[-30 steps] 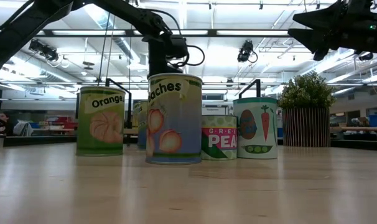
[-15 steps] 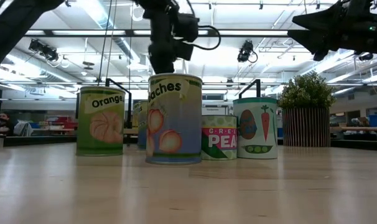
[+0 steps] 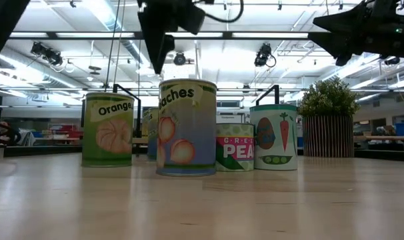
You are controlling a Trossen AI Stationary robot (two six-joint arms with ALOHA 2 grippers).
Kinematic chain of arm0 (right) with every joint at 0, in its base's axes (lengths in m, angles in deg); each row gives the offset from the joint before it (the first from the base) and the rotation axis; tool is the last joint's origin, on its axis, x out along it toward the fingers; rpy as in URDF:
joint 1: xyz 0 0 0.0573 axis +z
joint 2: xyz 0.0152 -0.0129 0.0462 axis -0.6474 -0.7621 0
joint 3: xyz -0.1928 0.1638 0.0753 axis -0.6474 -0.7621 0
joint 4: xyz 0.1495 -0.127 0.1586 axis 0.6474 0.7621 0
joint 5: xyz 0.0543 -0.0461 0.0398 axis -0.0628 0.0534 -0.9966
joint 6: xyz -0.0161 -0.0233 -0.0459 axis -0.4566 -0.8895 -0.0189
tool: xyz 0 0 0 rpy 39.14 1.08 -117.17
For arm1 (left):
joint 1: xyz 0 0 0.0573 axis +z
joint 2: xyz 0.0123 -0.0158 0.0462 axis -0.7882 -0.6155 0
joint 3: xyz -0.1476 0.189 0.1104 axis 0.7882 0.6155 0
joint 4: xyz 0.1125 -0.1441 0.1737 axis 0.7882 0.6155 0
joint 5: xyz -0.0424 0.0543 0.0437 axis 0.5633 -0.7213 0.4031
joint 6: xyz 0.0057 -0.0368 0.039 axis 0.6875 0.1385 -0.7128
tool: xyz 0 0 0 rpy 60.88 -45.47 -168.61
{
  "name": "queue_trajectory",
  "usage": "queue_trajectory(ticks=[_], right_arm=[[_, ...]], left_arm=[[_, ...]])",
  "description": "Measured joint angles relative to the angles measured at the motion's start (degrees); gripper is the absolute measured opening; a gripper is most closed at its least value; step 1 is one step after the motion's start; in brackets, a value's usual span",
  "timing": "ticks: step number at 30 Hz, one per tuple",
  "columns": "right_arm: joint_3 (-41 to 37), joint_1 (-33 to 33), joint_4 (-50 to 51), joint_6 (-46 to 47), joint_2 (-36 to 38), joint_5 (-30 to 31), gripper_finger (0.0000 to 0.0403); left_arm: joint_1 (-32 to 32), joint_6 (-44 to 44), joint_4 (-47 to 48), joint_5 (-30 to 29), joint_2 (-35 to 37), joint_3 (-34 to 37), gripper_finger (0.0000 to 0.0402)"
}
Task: Pick and place cans onto a shelf
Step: Put the canned oranges on the shelf
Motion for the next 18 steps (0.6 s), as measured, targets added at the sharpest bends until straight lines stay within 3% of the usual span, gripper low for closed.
queue_trajectory(ticks=[5, 9, 18], right_arm=[[0.0, 0.0, 0.0, 1.3, -0.5, -0.3, 0.025], [0.0, 0.0, 0.5, 1.3, -1.0, -1.3, 0.025], [0.0, 0.0, -0.6, 1.8, -1.5, -1.3, 0.025]], left_arm=[[-5.9, 5.8, 0.0, -0.6, 0.0, 1.3, 0.0336], [-11.1, 6.9, 0.0, -3.2, 1.5, 6.9, 0.0336], [-18.2, 27.0, -3.9, -5.7, 17.7, 27.3, 0.0319]])
